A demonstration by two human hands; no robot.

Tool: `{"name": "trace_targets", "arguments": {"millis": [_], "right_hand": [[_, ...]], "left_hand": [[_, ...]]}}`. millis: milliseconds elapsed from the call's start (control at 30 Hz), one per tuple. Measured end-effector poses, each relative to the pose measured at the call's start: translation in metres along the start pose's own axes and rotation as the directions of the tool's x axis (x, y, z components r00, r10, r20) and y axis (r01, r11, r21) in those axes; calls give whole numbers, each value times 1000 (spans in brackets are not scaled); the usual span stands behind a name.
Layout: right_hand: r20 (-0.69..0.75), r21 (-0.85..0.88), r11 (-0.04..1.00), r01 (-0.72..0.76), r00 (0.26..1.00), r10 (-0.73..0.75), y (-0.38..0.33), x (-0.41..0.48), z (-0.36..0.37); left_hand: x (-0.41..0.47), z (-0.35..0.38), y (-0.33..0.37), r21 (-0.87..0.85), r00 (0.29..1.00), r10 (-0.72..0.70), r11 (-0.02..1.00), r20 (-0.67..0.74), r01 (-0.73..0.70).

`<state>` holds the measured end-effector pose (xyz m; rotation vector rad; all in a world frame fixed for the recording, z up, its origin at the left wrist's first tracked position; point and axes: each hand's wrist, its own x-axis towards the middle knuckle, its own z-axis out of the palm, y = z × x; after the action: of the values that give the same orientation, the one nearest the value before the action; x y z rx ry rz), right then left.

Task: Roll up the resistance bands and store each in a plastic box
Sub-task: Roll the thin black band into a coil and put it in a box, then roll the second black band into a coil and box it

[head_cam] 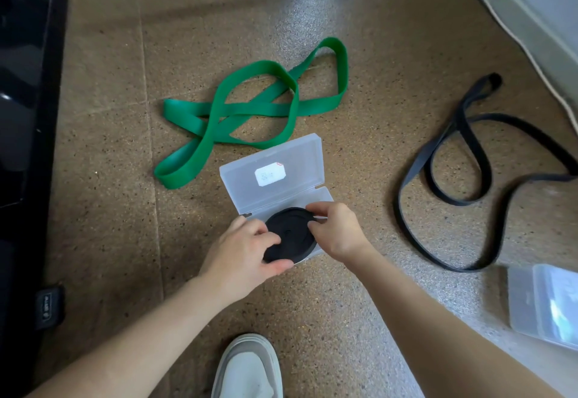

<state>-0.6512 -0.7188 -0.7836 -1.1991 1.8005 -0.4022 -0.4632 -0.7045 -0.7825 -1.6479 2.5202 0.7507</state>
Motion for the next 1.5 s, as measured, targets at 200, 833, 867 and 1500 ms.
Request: {"name": "trace_targets", "arguments": {"millis": [200, 833, 867, 1500], "right_hand": [[8, -83, 996, 20, 1000, -20, -3, -1, 1], [-103, -513, 778, 364, 873, -476, 32, -17, -23], [-63, -524, 776, 352, 892, -447, 36, -18, -21], [307, -864, 418, 282, 952, -8, 16, -139, -241]], "left_hand": [[-1, -5, 5, 178, 995, 28, 983, 91, -44], [1, -8, 6, -15, 996, -86, 996, 12, 86], [3, -10, 8, -64, 991, -131, 989, 16, 132], [15, -129, 133, -22, 991, 131, 991, -20, -132]]}}
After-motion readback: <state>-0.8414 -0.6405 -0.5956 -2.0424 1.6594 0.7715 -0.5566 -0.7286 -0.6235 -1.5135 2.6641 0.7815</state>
